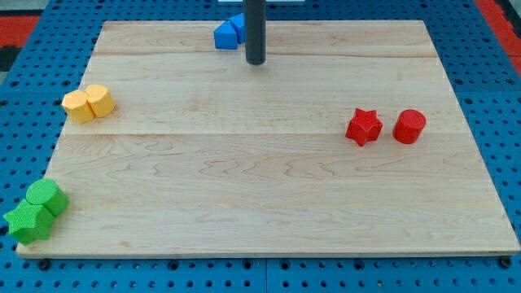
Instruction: Move the blue cube and blue triangle slightly left
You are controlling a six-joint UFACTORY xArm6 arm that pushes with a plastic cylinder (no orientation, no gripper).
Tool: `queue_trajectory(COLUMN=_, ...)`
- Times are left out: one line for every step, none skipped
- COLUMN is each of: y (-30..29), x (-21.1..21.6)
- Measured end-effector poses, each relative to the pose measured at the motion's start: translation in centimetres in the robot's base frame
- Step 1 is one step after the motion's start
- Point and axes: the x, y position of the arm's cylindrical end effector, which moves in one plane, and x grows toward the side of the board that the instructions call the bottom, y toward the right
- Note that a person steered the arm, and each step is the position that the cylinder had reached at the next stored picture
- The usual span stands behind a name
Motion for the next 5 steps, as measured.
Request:
queue_trajectory(y=1.3, x=-3.2)
queue_trajectory(y=2.4, x=-6.7)
queue_trajectory(y=-0.3, x=-7.2)
queue_trajectory(y=-6.9, x=-5.6)
queue_trajectory(y=-14.4, x=-5.2)
